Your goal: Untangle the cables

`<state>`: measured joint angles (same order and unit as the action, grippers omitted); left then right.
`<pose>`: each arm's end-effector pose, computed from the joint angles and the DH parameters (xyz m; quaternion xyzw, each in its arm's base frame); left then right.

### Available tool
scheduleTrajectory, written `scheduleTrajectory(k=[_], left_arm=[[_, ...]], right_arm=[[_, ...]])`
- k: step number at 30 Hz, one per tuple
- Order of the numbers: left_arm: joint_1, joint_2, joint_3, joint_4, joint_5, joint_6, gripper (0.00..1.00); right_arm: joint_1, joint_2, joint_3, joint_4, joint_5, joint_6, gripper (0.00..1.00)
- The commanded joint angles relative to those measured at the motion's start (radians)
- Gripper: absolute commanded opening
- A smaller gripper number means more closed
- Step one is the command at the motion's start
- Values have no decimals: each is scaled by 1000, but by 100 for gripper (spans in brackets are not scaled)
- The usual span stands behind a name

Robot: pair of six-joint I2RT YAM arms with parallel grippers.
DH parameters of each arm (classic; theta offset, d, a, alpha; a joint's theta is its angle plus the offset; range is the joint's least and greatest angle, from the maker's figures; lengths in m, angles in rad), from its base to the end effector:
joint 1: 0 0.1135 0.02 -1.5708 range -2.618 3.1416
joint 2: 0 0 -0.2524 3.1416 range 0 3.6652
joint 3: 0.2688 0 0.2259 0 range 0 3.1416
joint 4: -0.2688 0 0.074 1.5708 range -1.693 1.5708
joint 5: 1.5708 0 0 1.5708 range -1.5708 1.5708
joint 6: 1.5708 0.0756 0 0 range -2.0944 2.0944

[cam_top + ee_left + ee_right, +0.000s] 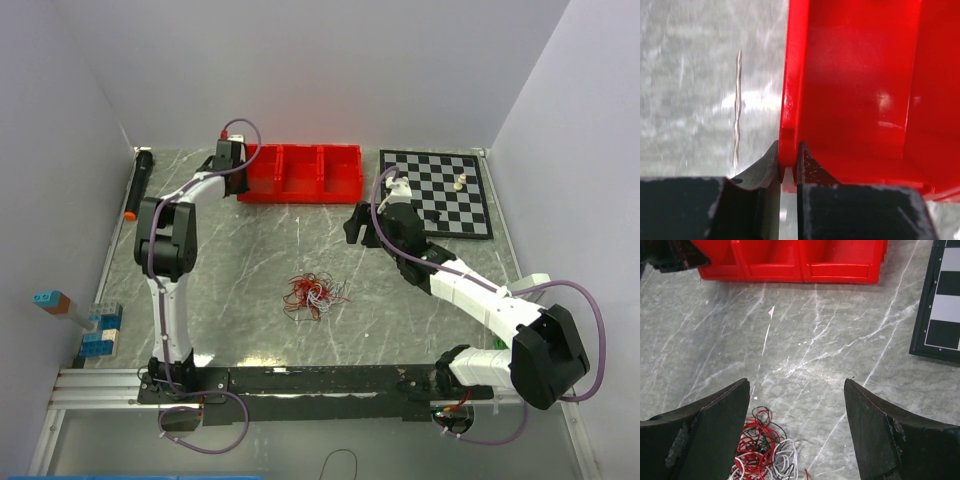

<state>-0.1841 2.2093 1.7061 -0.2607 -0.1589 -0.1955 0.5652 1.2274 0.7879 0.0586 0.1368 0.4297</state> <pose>0.4913 -0.0793 0.1609 -0.0364 0.9166 -0.0022 0.3981 0.2554 0.1497 0.2574 -0.0177 0.8269 0.2171 0.5184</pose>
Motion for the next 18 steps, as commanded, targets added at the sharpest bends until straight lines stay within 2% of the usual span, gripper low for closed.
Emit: scheduleTrajectory(k=[1, 12, 18], left_arm=[[-3, -124, -161, -15, 1, 54, 1], [-25, -469, -594, -8, 33, 62, 3], [-77, -609, -761, -60, 51, 5, 7]], right_arm=[[5, -29, -21, 29, 12, 15, 82], [31, 7, -38, 14, 47, 30, 79], [120, 78, -24, -55, 182, 82, 80]])
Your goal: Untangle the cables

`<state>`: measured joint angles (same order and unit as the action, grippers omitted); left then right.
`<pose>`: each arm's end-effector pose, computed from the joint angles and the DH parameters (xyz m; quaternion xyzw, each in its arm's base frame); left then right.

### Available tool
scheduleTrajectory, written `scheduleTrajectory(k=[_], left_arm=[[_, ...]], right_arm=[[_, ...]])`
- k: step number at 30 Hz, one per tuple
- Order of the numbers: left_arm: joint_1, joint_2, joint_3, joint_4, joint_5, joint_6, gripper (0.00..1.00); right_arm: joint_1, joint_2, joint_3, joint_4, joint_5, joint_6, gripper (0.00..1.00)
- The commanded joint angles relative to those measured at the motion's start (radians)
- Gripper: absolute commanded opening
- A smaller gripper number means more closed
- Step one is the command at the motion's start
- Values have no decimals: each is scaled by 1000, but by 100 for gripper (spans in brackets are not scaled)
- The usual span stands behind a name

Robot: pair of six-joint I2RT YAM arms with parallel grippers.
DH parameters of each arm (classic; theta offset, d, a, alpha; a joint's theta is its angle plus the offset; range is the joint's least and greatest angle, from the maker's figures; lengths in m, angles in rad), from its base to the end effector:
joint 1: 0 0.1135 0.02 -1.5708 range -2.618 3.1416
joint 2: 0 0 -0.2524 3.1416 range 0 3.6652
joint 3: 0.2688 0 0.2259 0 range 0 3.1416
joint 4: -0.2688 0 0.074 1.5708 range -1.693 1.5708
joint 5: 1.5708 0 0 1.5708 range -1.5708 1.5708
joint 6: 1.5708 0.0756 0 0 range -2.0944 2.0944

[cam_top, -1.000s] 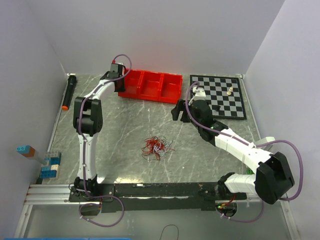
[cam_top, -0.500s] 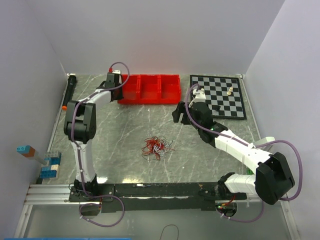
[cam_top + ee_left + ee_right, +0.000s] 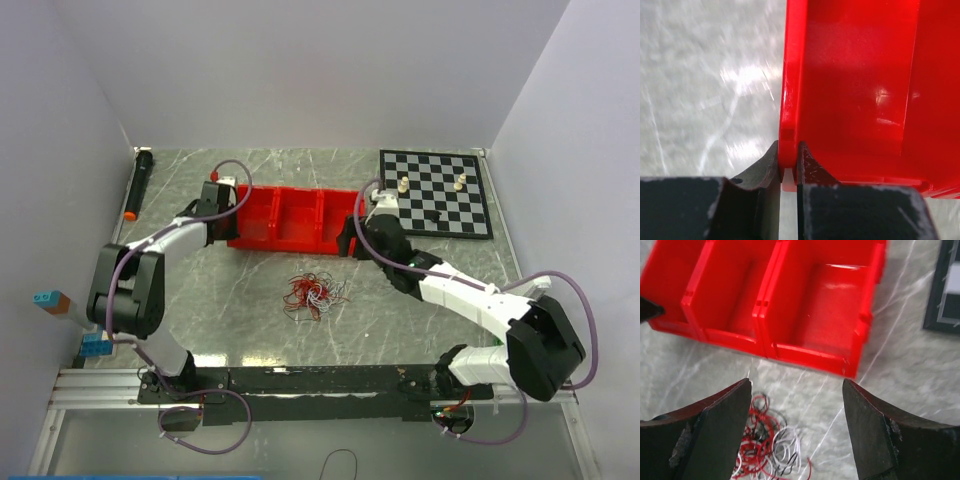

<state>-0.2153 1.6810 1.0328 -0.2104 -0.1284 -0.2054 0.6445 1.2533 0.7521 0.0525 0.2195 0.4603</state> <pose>0.3488 -0.0664 0.1679 -0.0177 0.9354 -0.0138 0.3528 0.2451 0.1636 0.2371 -0.0194 0.8434 0.1986 0.4989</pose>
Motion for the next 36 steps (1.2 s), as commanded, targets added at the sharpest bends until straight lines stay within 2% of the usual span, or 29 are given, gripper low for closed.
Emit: scheduleTrajectory(k=[1, 5, 9, 13, 15, 20, 25, 26, 30, 31, 32, 36], left_arm=[[-62, -93, -105, -115, 19, 3, 7], [-91, -156, -175, -98, 39, -8, 8], [-95, -173, -166, -125, 44, 1, 10], [-99, -187, -168, -132, 68, 21, 18], [-102, -187, -160, -141, 107, 41, 23], [-125, -199, -123, -196, 203, 128, 45], [-127, -240, -88, -283, 236, 193, 57], [-125, -257, -80, -296, 228, 193, 62], [-79, -322, -16, -351, 185, 231, 96], [-56, -332, 15, -366, 199, 239, 99], [-36, -339, 45, -391, 219, 248, 97], [-15, -368, 179, -507, 335, 333, 97]], right_arm=[[44, 69, 21, -81, 115, 67, 80], [44, 116, 52, -147, 167, 93, 79], [41, 147, 70, -177, 208, 81, 78], [26, 179, 93, -197, 215, 75, 77], [18, 189, 99, -195, 215, 66, 76], [-16, 209, 101, -164, 181, 23, 75], [-14, 160, 58, -111, 98, -3, 73], [-5, 146, 49, -103, 80, -3, 73], [53, 63, 33, -128, 81, 9, 76], [72, 37, 29, -134, 78, 17, 76], [93, 6, 24, -140, 77, 24, 76], [188, -104, -13, -200, 70, 84, 75]])
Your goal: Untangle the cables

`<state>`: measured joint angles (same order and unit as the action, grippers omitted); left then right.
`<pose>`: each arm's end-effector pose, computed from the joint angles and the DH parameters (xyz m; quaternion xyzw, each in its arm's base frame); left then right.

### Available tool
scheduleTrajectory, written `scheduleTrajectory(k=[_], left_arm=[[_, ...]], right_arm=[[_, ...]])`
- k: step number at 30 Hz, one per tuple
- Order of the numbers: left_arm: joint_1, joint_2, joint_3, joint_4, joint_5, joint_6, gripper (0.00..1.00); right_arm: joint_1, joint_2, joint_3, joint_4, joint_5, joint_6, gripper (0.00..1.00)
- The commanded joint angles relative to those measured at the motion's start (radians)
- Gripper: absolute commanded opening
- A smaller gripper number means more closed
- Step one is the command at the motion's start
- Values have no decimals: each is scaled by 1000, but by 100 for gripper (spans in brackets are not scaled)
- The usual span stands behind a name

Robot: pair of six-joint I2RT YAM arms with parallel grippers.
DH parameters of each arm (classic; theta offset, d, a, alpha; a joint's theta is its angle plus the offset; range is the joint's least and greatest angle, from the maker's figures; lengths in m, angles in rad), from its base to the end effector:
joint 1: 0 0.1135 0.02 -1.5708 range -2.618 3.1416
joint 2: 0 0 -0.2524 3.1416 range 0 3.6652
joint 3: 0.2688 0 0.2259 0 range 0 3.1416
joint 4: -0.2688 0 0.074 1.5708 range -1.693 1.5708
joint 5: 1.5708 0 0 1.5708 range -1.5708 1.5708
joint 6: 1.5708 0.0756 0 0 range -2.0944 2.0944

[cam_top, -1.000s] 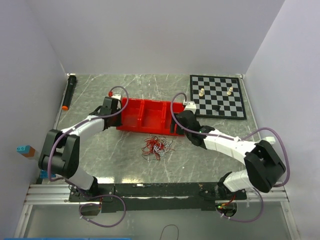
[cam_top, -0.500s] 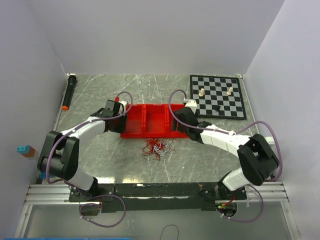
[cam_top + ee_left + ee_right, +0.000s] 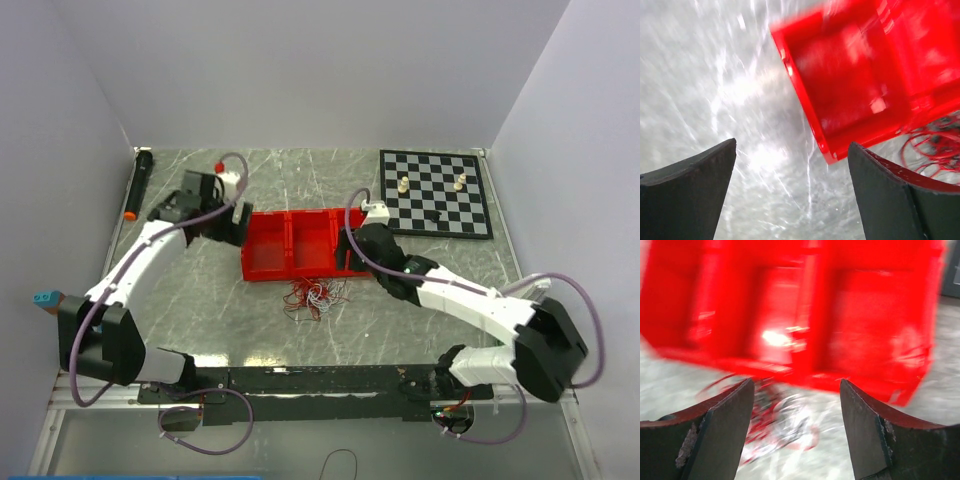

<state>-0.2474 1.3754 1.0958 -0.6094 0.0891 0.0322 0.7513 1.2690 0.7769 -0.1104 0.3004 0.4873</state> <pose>0.2805 -0.0778 0.2427 0.1459 0.9303 -0.0776 0.3276 0.2241 0.1787 0.2216 -0.0461 0.8767 0.1593 0.4516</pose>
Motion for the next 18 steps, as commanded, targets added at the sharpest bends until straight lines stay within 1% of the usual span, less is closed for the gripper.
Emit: scheduleTrajectory(k=[1, 3, 4, 6, 7, 12, 14, 16, 18], left_arm=[[13, -73, 124, -136, 180, 127, 97], [-22, -98, 105, -158, 219, 173, 98], [-61, -110, 90, -155, 198, 195, 97], [-133, -125, 52, -139, 117, 222, 92], [-147, -130, 41, -138, 120, 230, 91], [-162, -105, 23, -155, 152, 251, 89], [-164, -110, 9, -136, 141, 264, 89], [-164, -116, -8, -118, 146, 273, 89], [-165, -128, -23, -104, 147, 279, 87]], right_arm=[[106, -150, -56, -41, -18, 82, 75], [138, -166, -103, -22, -61, 120, 74], [149, -157, -122, -14, -78, 141, 74], [167, -103, -134, -6, -96, 163, 73], [171, -67, -125, -9, -102, 169, 73], [172, 90, -47, -5, -135, 148, 73], [172, 131, -22, -3, -148, 136, 70], [174, 144, -10, -8, -184, 140, 59], [186, 129, -30, -18, -217, 151, 42]])
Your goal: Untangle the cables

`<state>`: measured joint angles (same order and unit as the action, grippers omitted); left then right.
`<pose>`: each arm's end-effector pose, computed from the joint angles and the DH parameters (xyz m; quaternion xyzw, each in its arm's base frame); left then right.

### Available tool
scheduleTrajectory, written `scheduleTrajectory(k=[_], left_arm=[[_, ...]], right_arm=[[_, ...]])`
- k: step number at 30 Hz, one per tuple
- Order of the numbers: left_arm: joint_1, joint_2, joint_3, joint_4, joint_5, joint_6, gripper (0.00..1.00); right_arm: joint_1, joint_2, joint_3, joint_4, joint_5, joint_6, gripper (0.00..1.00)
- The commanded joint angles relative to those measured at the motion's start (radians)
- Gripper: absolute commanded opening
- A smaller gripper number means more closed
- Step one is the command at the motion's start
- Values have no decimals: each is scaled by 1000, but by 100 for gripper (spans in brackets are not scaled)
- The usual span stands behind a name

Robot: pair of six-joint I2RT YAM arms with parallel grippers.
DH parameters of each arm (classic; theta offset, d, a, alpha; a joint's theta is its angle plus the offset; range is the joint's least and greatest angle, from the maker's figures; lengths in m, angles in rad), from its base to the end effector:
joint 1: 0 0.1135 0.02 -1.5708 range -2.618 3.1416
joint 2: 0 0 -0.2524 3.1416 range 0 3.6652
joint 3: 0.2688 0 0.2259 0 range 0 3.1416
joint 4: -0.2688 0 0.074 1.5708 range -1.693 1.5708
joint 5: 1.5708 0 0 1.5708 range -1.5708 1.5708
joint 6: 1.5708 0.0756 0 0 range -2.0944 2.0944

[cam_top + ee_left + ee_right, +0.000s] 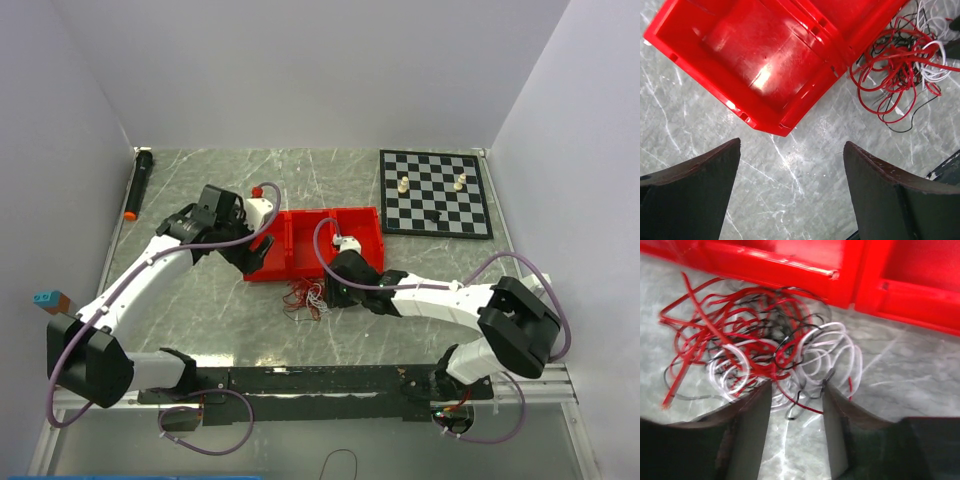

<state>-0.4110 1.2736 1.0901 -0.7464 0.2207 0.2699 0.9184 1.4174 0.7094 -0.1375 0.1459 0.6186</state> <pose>0.2313 -0.1189 0.2556 0.3477 0.8776 -0.1263 0.3049 0.1815 0.2195 0.1555 -0.1137 0.9259 0.1969 0.3017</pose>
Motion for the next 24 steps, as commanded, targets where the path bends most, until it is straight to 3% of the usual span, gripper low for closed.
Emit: scheduleTrajectory(k=[1, 3, 6, 11, 13, 15, 17, 20, 24], left_arm=[[-2, -29, -22, 39, 17, 46, 86], [-5, -36, -32, 44, 14, 57, 85], [-15, -36, -30, 39, 12, 66, 84], [-57, -33, -25, 16, 5, 81, 84], [-77, -31, -27, 15, 3, 84, 84], [-100, -28, -22, 15, 3, 81, 85], [-120, -16, -12, 7, 8, 81, 86], [-144, 9, 22, -19, 29, 81, 87], [-179, 36, 66, -50, 100, 91, 88]], right_arm=[[31, -37, 23, 0, -80, 27, 33], [68, -80, -17, -33, -83, 50, 17], [141, -161, -88, -105, -80, 98, 1], [244, -319, -159, -235, -57, 174, 0], [255, -360, -162, -289, -45, 185, 9], [255, -393, -142, -338, -17, 176, 31], [254, -422, -104, -376, 18, 152, 46], [244, -466, -50, -401, 46, 125, 55], [226, -488, -16, -435, 90, 121, 56]])
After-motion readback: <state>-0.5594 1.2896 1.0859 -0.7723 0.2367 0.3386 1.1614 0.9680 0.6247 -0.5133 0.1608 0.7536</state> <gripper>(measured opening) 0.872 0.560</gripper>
